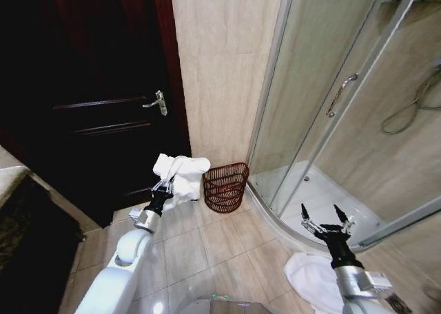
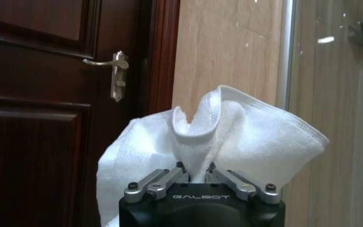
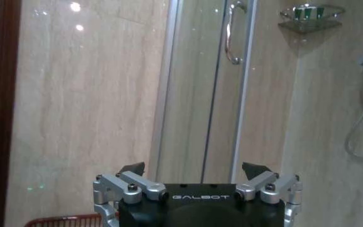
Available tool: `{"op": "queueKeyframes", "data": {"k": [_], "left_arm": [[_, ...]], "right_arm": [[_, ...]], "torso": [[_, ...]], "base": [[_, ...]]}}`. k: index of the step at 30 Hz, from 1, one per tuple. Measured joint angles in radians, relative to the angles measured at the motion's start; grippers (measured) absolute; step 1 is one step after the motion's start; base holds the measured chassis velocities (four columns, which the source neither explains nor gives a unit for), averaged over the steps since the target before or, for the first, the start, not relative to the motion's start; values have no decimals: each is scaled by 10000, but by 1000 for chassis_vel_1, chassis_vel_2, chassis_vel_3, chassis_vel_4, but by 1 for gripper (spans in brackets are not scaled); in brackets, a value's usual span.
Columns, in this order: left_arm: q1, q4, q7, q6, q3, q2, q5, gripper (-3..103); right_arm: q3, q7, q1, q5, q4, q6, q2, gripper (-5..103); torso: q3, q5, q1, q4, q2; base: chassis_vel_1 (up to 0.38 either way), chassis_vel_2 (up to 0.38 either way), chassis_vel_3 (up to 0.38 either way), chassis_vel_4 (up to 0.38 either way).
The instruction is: Discard the used towel into the hamper.
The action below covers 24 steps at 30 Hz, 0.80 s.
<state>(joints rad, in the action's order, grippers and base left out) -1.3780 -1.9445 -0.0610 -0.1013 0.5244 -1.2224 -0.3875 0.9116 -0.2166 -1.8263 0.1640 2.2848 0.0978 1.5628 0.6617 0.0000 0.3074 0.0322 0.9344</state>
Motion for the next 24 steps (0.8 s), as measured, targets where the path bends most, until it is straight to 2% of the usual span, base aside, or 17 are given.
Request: {"op": "queueKeyframes", "data": {"k": [8,18,24], "left_arm": [[-354,-138,-159,-390,301,-441,157,9],[-497,52,-255,-507,240,-791,539,9],[-306,508,-263,-790,147,-909,919,9]], "right_arm": [[-30,-136,313,-285,-764,435,22,100],[-131,-62,334,-56,-1053,415,19,100],[-546,-60,382,-174,-1218,394,46,100]], "torso": [[-209,2,-169,1,-380],[-460,0,-365,1,-826],[-623,1,-486,1,-1110]], "base": [[0,0,0,0],[0,0,0,0],[0,0,0,0]]}}
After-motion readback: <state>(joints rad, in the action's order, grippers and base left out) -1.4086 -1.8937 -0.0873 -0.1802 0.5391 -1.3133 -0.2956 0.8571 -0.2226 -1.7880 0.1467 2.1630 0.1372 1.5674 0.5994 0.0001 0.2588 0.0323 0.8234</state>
